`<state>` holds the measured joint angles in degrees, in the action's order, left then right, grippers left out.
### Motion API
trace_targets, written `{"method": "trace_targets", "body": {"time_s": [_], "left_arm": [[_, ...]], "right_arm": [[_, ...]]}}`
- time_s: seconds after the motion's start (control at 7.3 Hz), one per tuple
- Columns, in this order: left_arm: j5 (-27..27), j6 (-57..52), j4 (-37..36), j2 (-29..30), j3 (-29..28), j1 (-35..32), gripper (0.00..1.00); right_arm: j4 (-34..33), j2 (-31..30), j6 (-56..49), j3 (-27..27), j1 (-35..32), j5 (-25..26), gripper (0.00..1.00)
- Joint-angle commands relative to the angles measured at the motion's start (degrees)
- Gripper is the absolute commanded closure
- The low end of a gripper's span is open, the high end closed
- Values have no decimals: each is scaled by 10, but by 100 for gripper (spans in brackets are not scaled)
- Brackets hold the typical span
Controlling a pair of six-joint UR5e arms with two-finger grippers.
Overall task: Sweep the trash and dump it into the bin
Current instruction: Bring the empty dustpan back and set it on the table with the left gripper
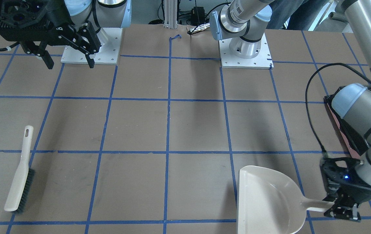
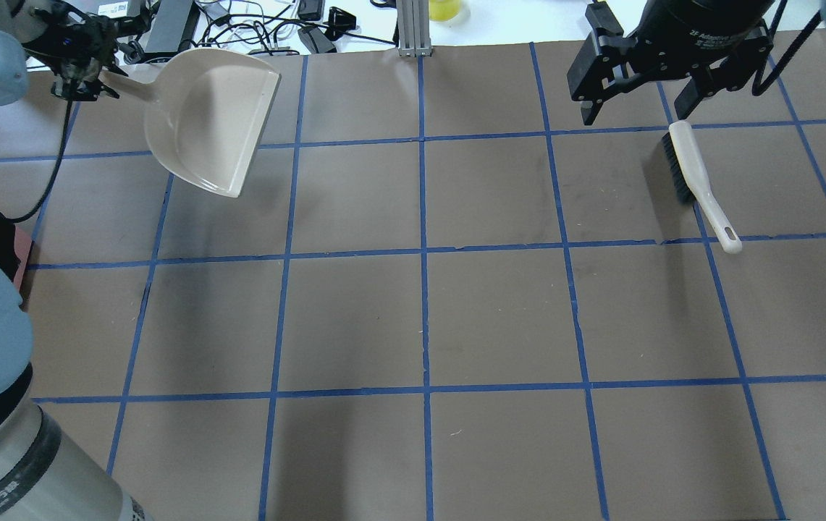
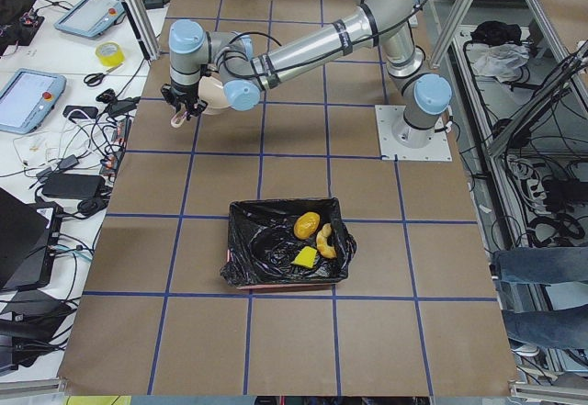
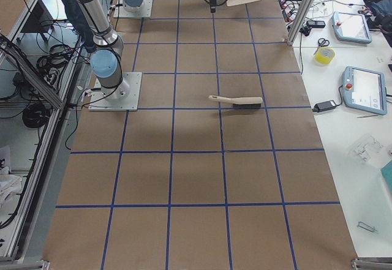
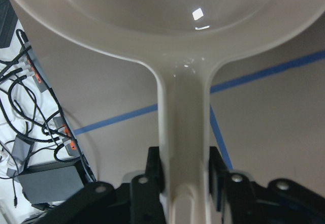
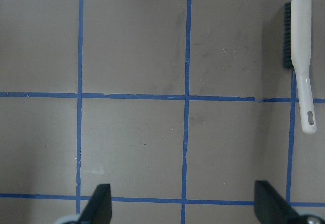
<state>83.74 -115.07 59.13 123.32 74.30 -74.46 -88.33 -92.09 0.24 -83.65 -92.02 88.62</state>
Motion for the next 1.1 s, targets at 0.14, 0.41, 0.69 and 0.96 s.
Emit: {"method": "trace_targets", "body": {"time_s": [0.14, 0.41, 0.69, 0.96], "left_arm": [[7, 158, 90, 23, -6, -33, 98], [55, 131, 168, 28, -10, -33, 96], [73, 99, 172, 29, -2, -35, 96], [112, 80, 165, 31, -3, -40, 95]], "right_arm": [[-1, 0, 0, -1, 0, -1, 0], [-1, 0, -1, -1, 0, -2, 0], [-1, 0, -1, -1, 0, -2, 0], [-1, 0, -1, -1, 0, -2, 0]]}}
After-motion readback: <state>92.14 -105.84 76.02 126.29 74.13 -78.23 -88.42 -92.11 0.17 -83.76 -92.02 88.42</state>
